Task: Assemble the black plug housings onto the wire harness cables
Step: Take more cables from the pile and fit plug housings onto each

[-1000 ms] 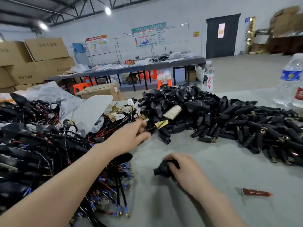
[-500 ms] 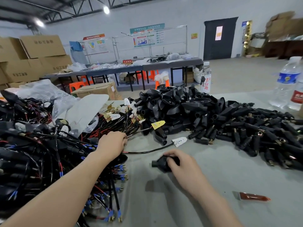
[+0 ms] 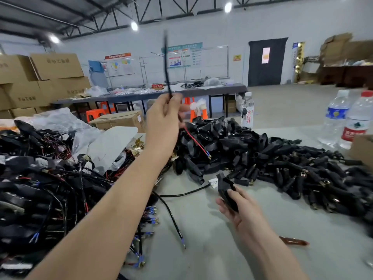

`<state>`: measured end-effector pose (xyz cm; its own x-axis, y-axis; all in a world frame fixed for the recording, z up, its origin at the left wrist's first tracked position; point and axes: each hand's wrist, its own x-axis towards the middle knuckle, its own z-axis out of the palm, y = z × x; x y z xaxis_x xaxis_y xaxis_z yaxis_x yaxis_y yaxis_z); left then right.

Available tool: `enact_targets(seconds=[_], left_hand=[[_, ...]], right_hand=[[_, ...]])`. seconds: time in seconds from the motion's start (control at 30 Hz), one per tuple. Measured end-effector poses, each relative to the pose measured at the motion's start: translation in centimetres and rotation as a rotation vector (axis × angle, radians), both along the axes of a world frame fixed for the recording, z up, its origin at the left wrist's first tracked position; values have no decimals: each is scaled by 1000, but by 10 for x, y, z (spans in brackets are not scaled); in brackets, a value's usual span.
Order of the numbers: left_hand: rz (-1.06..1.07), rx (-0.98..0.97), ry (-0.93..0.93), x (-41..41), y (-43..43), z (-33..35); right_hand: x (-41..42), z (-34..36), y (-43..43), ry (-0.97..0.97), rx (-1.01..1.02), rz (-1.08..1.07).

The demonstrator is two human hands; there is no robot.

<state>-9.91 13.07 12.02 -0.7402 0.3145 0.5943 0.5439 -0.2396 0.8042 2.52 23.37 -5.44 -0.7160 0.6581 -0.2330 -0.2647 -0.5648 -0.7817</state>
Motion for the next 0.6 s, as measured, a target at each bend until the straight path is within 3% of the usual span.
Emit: enact_targets(seconds=[0.17, 0.3, 0.43, 0.6], left_hand=[[-75, 298, -511, 32, -35, -75], [-115, 457, -907, 66, -44, -145], [-186, 504, -1003, 88, -35, -184], [-254, 490, -977, 85, -36, -188]], right_hand=[[48, 0, 1, 95, -127, 44], [79, -4, -7, 48, -123, 29], [97, -14, -13, 30, -44, -8], [96, -18, -10, 71, -129, -46]])
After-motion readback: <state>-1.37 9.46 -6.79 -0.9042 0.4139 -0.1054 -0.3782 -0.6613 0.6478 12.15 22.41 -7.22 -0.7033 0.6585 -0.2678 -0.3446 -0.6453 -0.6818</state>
